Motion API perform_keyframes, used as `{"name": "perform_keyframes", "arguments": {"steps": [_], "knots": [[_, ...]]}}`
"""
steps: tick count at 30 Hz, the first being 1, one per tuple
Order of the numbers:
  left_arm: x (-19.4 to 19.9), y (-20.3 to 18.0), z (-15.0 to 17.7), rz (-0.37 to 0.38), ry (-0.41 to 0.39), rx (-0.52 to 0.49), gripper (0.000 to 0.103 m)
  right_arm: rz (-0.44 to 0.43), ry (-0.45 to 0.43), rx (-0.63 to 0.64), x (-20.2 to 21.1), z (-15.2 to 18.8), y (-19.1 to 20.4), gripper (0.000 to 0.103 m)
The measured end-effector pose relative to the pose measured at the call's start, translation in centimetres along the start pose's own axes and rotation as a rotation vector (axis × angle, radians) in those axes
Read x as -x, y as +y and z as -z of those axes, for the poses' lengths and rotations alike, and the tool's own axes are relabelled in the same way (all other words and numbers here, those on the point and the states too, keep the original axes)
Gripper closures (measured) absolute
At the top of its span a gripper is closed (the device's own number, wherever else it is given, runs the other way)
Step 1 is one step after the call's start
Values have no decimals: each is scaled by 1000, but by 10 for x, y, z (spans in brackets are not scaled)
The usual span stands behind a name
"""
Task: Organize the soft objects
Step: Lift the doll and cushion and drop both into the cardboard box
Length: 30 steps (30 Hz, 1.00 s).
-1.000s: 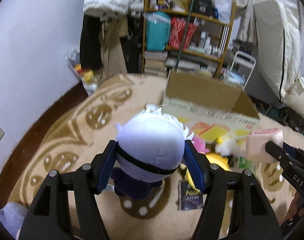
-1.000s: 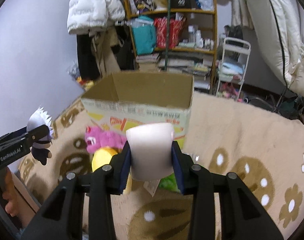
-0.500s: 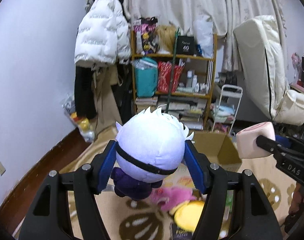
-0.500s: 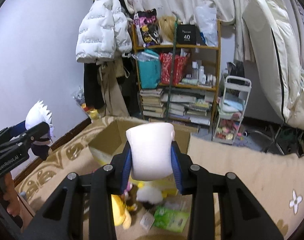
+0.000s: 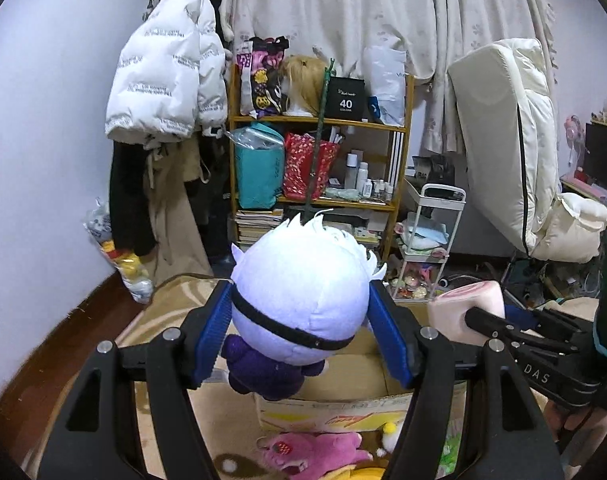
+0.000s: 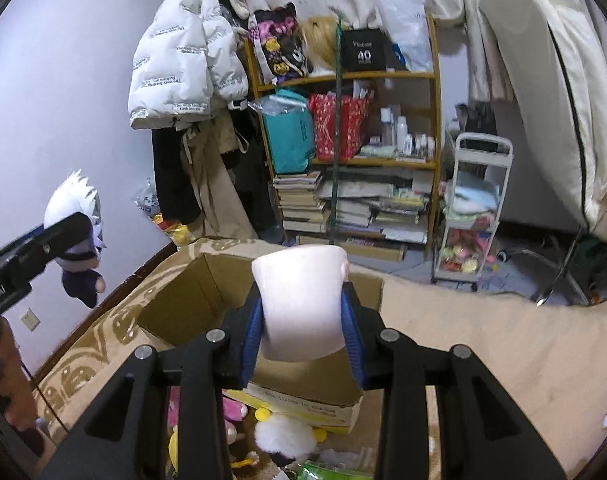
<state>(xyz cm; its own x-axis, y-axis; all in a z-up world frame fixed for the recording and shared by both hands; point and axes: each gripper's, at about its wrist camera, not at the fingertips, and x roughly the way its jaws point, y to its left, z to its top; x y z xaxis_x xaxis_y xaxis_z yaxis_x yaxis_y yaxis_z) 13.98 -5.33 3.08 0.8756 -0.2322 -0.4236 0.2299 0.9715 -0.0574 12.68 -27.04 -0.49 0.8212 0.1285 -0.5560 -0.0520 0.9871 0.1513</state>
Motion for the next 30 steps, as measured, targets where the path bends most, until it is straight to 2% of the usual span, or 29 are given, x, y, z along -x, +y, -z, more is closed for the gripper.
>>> {"name": "perform_keyframes", "arguments": {"steps": [3,11,14,19,25,27,30], "knots": [[-16,-4,8,19,8,-10,37,-1,24,-1,-15,11,-6,65],[-55,-20,33,25,92,-81,36,2,73,11,-42,28,-13,64],[-62,-28,40,12,90,-129,35,2,85,26,-47,33,-12,62],[-64,-36,42,9,95,-149,34,6,96,44,-50,40,-11,62],[-69,-34,43,0,132,-135,25,-19,102,27,-48,40,-13,59],[-68,-33,43,-2,138,-134,18,-26,102,21,-46,40,-14,57],[-63,-32,43,-16,134,-133,14,-36,92,15,-41,40,-14,49]]}}
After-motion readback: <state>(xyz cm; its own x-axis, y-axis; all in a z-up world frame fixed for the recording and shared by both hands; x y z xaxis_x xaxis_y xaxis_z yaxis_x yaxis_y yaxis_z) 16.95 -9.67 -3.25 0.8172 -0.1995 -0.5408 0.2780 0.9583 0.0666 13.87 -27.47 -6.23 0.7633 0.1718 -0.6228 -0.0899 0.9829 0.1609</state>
